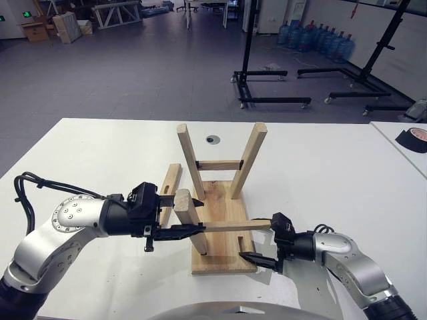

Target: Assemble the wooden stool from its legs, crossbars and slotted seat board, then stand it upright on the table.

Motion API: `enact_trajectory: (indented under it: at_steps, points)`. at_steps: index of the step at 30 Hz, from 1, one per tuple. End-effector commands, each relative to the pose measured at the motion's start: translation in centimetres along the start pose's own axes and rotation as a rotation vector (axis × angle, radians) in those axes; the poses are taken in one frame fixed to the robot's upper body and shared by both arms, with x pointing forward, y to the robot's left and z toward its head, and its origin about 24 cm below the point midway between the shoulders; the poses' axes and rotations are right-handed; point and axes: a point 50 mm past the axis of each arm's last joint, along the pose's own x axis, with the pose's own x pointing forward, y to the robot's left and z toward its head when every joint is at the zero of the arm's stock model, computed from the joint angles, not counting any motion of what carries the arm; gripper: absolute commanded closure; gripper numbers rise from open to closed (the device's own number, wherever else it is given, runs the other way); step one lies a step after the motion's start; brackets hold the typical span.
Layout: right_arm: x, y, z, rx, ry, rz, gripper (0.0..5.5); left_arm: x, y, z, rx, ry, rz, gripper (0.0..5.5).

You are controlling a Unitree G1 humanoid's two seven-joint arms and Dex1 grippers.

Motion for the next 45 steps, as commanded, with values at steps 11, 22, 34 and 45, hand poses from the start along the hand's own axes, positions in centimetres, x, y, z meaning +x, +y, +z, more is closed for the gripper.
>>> enact_trajectory:
  at_steps: [11,22,34,45]
  points:
    - [1.2,0.5,-0.5,-0.003,0.036,-0.003,0.1,-3.7,-4.7,-11.1,-0.256,0.63,0.022,3.49]
    - [1.5,1.0,-0.2,-0.004,0.031,-0.002,0.1,-4.1,-4.6,-9.7,-0.253,0.67,0.03,3.49]
    - [1.7,0.8,-0.2,-0.014,0.035,-0.004,0.1,-3.5,-3.4,-8.5,-0.256,0.634,0.07,3.49]
    - [1.2,0.1,-1.0,-0.012,0.037,-0.037,0.1,-4.4,-3.0,-9.8,-0.25,0.625,0.155,1.96]
